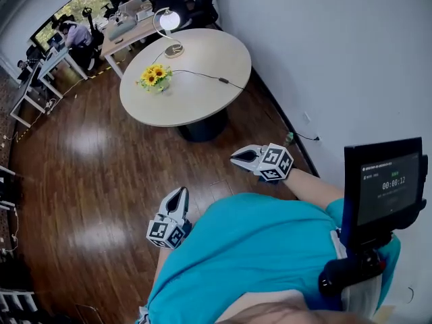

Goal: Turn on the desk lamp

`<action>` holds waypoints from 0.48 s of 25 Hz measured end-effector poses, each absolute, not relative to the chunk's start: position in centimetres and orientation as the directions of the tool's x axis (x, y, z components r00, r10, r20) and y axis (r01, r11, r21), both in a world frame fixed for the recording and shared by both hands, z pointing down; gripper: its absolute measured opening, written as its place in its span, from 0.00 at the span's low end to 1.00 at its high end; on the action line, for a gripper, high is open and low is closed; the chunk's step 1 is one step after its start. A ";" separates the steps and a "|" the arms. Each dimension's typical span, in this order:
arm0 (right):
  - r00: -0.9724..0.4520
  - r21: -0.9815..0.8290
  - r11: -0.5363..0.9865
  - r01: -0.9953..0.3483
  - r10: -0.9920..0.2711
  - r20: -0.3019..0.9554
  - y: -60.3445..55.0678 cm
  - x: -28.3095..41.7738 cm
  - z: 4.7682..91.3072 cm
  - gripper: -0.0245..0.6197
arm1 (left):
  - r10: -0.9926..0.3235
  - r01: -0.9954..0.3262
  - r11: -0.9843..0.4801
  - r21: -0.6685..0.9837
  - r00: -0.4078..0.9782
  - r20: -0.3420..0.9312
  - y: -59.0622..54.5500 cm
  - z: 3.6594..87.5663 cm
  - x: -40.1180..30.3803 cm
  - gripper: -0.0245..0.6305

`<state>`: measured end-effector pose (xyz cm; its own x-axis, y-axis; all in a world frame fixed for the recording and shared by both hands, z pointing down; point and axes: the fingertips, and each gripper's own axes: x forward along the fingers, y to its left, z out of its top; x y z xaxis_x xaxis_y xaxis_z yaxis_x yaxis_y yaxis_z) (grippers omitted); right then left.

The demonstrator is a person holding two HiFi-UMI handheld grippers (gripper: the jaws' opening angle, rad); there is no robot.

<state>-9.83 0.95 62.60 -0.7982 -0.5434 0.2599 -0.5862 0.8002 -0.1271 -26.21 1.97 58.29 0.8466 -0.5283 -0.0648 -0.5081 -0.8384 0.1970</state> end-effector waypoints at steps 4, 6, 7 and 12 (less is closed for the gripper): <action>-0.814 -0.140 0.813 -0.565 -0.523 0.251 1.9 -5.0 63.4 0.04 | -0.528 -0.502 -0.831 0.239 0.847 -0.058 3.3 59.5 -20.5 0.07; -0.814 -0.144 0.812 -0.566 -0.522 0.256 2.0 -4.5 63.9 0.04 | -0.523 -0.497 -0.830 0.254 0.851 -0.044 3.3 60.1 -19.6 0.07; -0.811 -0.146 0.809 -0.570 -0.524 0.261 2.0 -4.3 64.1 0.04 | -0.518 -0.492 -0.832 0.256 0.854 -0.041 3.3 60.4 -19.5 0.07; -0.796 -0.148 0.792 -0.593 -0.549 0.256 1.9 -3.6 64.3 0.04 | -0.502 -0.476 -0.841 0.258 0.864 -0.041 2.8 60.7 -19.1 0.07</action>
